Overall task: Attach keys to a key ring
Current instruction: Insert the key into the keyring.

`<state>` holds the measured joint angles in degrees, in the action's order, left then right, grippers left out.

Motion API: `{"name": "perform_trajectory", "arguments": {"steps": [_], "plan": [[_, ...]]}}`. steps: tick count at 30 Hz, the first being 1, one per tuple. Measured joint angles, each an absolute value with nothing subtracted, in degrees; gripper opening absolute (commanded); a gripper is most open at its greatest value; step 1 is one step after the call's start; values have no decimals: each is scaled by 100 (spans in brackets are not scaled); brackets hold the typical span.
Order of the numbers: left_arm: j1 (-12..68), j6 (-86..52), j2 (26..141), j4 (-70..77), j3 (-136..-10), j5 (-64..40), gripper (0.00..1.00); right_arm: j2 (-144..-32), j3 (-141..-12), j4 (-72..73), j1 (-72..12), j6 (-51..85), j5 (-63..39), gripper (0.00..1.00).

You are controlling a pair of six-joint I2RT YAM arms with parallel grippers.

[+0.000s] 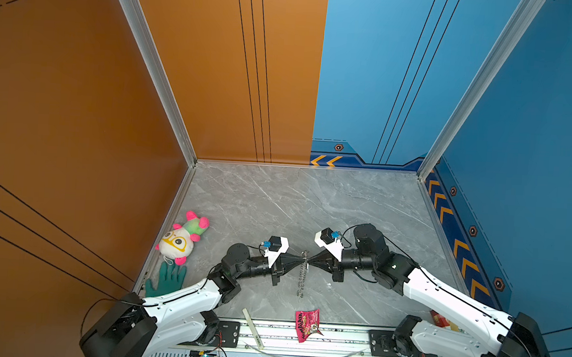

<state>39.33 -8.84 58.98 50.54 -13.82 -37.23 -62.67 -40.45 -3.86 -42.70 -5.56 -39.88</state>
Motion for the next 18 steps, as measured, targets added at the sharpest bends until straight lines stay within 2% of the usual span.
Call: {"name": "perform_trajectory", "arguments": {"steps": [12, 18], "plan": [[3900, -882, 5892, 5078, -1378, -3616, 0, -6274, -4045, -399, -4274, -438, -3946, 8], [3900, -882, 5892, 5098, -1378, -3623, 0, -6287, -4045, -388, -4270, -329, -3922, 0]]}}
